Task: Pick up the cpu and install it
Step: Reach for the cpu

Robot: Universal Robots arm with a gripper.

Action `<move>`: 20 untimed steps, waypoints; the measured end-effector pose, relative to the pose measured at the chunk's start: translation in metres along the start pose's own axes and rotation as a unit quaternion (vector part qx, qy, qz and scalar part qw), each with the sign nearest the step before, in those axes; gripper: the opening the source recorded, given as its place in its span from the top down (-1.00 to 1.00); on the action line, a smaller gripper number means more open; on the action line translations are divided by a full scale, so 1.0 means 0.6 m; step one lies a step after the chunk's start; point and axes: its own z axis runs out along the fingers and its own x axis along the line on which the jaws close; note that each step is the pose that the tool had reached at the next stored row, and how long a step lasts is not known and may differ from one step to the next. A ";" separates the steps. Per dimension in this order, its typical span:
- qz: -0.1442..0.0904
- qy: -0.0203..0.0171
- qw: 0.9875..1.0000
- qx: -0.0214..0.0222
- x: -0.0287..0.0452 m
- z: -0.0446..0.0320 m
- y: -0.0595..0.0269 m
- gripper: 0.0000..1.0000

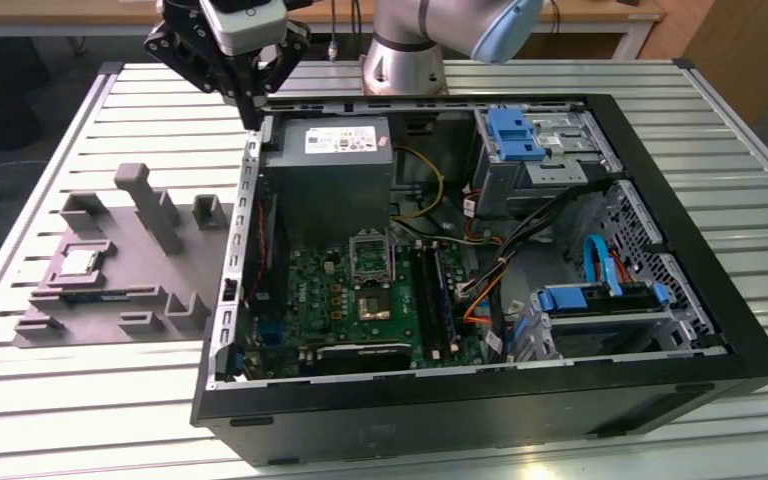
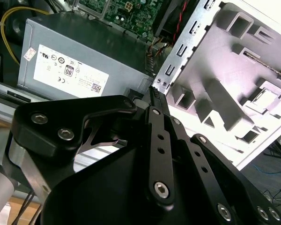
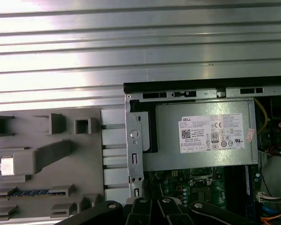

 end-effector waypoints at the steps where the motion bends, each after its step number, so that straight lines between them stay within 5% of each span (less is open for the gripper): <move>1: 0.000 0.000 1.000 0.000 0.001 0.000 0.000 0.79; 20: 0.000 0.000 1.000 0.000 0.012 0.001 -0.001 0.79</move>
